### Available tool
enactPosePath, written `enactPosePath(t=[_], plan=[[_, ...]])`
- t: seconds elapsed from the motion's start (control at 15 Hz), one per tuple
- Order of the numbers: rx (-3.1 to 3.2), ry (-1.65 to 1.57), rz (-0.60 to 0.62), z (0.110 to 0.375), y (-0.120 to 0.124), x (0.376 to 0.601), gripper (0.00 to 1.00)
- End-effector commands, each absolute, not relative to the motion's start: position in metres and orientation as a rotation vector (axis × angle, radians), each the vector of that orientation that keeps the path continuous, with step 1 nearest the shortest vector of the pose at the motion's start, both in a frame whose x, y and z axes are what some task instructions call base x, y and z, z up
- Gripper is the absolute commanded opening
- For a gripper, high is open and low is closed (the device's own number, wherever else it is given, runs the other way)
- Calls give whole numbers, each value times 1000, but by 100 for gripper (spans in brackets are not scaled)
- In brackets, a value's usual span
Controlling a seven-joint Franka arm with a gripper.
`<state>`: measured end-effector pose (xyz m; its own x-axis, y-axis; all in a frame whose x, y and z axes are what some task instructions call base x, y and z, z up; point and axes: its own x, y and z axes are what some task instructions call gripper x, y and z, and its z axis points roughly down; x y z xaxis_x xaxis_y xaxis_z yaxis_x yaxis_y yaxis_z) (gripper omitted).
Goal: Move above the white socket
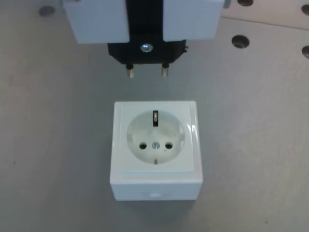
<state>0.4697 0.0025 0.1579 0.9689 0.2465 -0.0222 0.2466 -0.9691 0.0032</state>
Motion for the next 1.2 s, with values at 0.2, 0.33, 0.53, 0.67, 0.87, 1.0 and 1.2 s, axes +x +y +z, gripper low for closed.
enactPosePath(t=[0.2,0.33,0.53,0.67,0.87,1.0,1.2], plan=[[3104,495,91,141,5,472,0],[3104,503,83,136,6,474,0],[3105,504,74,128,6,476,0],[3106,505,65,123,6,478,0],[3106,508,54,118,7,480,0],[3107,507,42,115,7,481,0],[3108,502,39,113,7,482,0]])
